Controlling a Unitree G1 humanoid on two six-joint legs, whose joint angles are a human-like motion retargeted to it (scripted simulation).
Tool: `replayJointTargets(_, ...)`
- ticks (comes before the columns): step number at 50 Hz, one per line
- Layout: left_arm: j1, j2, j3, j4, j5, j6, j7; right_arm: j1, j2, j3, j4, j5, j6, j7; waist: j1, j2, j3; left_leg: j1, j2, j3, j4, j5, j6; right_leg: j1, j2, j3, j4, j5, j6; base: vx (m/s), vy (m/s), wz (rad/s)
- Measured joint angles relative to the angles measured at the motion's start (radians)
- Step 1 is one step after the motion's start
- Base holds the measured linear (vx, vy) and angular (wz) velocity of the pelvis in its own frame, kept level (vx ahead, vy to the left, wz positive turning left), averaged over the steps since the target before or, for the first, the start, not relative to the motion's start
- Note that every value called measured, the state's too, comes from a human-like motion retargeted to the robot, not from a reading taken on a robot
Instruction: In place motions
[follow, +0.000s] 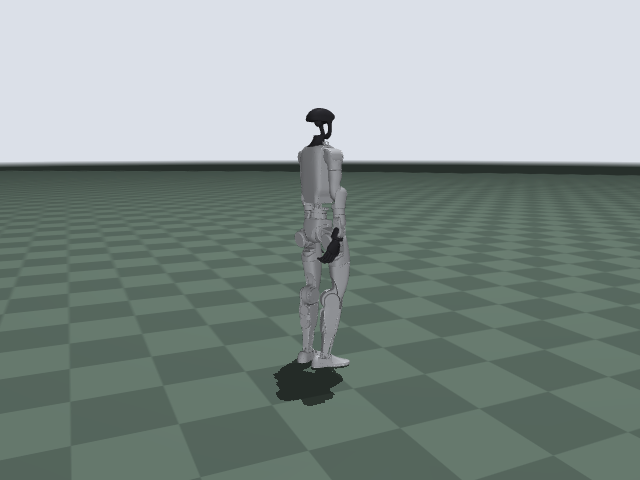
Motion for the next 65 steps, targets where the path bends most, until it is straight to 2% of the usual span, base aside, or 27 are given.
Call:
replayJointTargets(2,0.001,-0.004,-0.009,-0.005,0.004,-0.008,-0.005,0.001,0.001,-0.004,0.007,0.004,-0.001,0.000,-0.021,0.003,0.003,-0.018,0.002,-0.052,0.011,0.005,-0.002,-0.011,0.007,0.039,0.026,-0.001,-0.011,0.01,-0.04,1.74)
replayJointTargets(5,0.011,-0.008,-0.014,-0.003,0.013,-0.017,-0.005,-0.001,0.000,-0.007,0.012,0.008,0.004,0.001,-0.038,0.004,0.014,-0.036,-0.007,-0.132,0.012,0.019,-0.004,-0.043,0.054,0.265,0.073,0.025,-0.016,0.00,-0.01,1.66)
replayJointTargets(7,0.016,-0.009,-0.008,0.013,0.012,-0.020,0.003,-0.008,-0.001,-0.008,0.008,0.010,0.005,-0.001,-0.047,0.009,0.026,-0.047,-0.009,-0.173,0.011,0.029,-0.010,-0.054,0.085,0.417,0.089,0.044,0.005,-0.06,0.00,1.78)
replayJointTargets(10,0.017,-0.004,0.007,0.046,0.010,-0.015,0.013,-0.024,0.001,-0.006,-0.004,0.021,0.004,-0.010,-0.069,0.021,0.058,-0.066,-0.008,-0.229,0.006,0.054,-0.022,-0.042,0.086,0.438,0.090,0.040,0.040,-0.14,0.00,2.07)
replayJointTargets(12,0.015,0.010,0.018,0.055,0.013,-0.008,0.017,-0.036,0.002,0.003,-0.015,0.031,0.001,-0.009,-0.067,0.015,0.086,-0.071,-0.018,-0.252,-0.005,0.080,-0.026,-0.019,0.077,0.350,0.068,0.017,-0.001,-0.20,0.00,1.95)
replayJointTargets(14,0.015,0.026,0.026,0.052,0.016,-0.005,0.022,-0.047,0.001,0.012,-0.028,0.036,-0.002,0.001,-0.026,-0.017,0.112,-0.075,-0.051,-0.258,-0.016,0.107,-0.019,0.009,0.056,0.291,0.039,0.016,-0.018,-0.25,0.03,1.48)
replayJointTargets(18,0.012,0.038,0.018,0.050,-0.001,-0.008,0.050,-0.055,-0.017,0.003,-0.066,0.007,-0.008,0.026,0.088,-0.045,0.139,-0.119,-0.093,-0.245,-0.033,0.146,0.036,0.013,-0.016,0.158,0.014,0.020,0.011,-0.33,0.05,1.73)
replayJointTargets(20,0.018,0.033,0.019,0.059,-0.014,-0.013,0.062,-0.048,-0.033,0.000,-0.083,-0.017,-0.011,0.025,0.134,-0.054,0.133,-0.122,-0.054,-0.035,-0.057,0.106,0.043,0.017,-0.037,0.084,-0.006,0.017,0.008,-0.32,0.09,2.17)
replayJointTargets(22,0.026,0.030,0.014,0.067,-0.023,-0.018,0.062,-0.046,-0.047,-0.008,-0.089,-0.040,-0.009,0.008,0.134,-0.049,0.121,-0.094,-0.004,0.249,-0.073,0.056,-0.005,0.021,-0.061,-0.036,-0.023,0.010,0.014,-0.32,0.10,2.99)
replayJointTargets(25,0.039,0.031,0.004,0.074,-0.014,-0.022,0.062,-0.044,-0.063,-0.020,-0.080,-0.058,-0.010,-0.013,0.096,-0.030,0.100,-0.067,0.023,0.454,-0.075,0.024,-0.043,0.038,-0.095,-0.236,-0.036,-0.013,0.036,-0.28,0.13,3.49)
replayJointTargets(30,0.048,0.026,0.019,0.086,0.002,-0.017,0.048,-0.023,-0.085,-0.027,-0.043,-0.064,-0.033,0.038,0.107,-0.021,0.070,-0.039,0.048,0.469,-0.032,-0.009,-0.017,0.080,-0.133,-0.528,-0.046,-0.049,0.075,-0.22,0.18,3.17)
replayJointTargets(37,0.061,0.033,0.047,0.125,-0.015,-0.009,0.058,0.018,-0.070,-0.054,-0.023,-0.115,-0.012,0.035,0.115,-0.070,-0.004,0.038,0.106,0.735,0.033,-0.048,-0.038,0.133,-0.162,-0.848,-0.086,-0.064,0.145,-0.11,0.19,3.16)
replayJointTargets(41,0.057,0.036,0.063,0.163,-0.031,-0.003,0.075,0.043,-0.058,-0.075,-0.046,-0.109,-0.024,0.024,0.090,-0.080,-0.026,0.048,0.079,0.725,0.035,-0.041,-0.035,0.175,-0.141,-1.001,-0.111,-0.055,0.180,-0.01,0.24,2.96)
replayJointTargets(44,0.060,0.027,0.090,0.175,-0.040,-0.007,0.087,0.051,-0.055,-0.096,-0.050,-0.080,-0.021,-0.004,0.124,-0.073,-0.021,0.083,0.046,0.735,-0.030,-0.025,-0.069,0.215,-0.121,-1.059,-0.096,-0.041,0.196,0.06,0.32,1.74)
replayJointTargets(46,0.071,0.013,0.118,0.172,-0.049,-0.016,0.089,0.048,-0.056,-0.103,-0.047,-0.055,-0.016,-0.029,0.154,-0.067,-0.013,0.072,0.021,0.640,-0.056,-0.027,-0.056,0.248,-0.122,-1.074,-0.074,-0.019,0.198,0.11,0.28,1.03)
replayJointTargets(48,0.083,0.000,0.138,0.169,-0.058,-0.025,0.098,0.043,-0.057,-0.111,-0.047,-0.033,-0.014,-0.053,0.181,-0.047,-0.008,0.054,0.030,0.565,-0.053,-0.036,-0.046,0.268,-0.140,-1.037,-0.024,0.017,0.192,0.14,0.32,0.81)
replayJointTargets(50,0.089,-0.010,0.147,0.173,-0.067,-0.030,0.119,0.043,-0.059,-0.118,-0.055,-0.009,-0.022,-0.066,0.190,-0.001,-0.008,0.038,0.065,0.489,-0.037,-0.056,-0.044,0.283,-0.167,-1.008,0.072,0.057,0.173,0.14,0.33,1.11)
replayJointTargets(53,0.091,-0.012,0.165,0.189,-0.068,-0.027,0.128,0.052,-0.072,-0.113,-0.077,0.004,-0.041,-0.041,0.185,0.084,-0.004,0.030,0.131,0.390,-0.009,-0.095,-0.054,0.275,-0.242,-0.894,0.322,0.106,0.087,0.18,0.35,1.20)
replayJointTargets(57,0.085,0.014,0.163,0.203,-0.062,-0.003,0.113,0.051,-0.069,-0.104,-0.077,-0.003,-0.033,-0.033,0.120,0.110,0.009,0.009,0.130,0.280,0.031,-0.121,-0.038,0.137,-0.368,-0.557,0.678,0.149,-0.046,0.20,0.19,1.82)
replayJointTargets(61,0.044,0.051,0.150,0.185,-0.045,0.046,0.072,0.032,-0.043,-0.090,-0.048,0.038,-0.034,-0.037,0.058,0.090,0.054,0.007,0.095,0.181,0.023,-0.098,-0.013,0.009,-0.307,-0.247,0.769,0.139,0.000,0.04,0.03,2.09)
replayJointTargets(65,0.011,0.075,0.130,0.144,-0.014,0.077,-0.005,0.031,-0.024,-0.064,-0.038,0.026,-0.036,-0.029,0.040,0.082,0.054,-0.013,0.086,0.107,0.008,-0.071,-0.006,-0.060,-0.277,-0.171,0.724,0.066,0.016,0.10,-0.06,1.71)
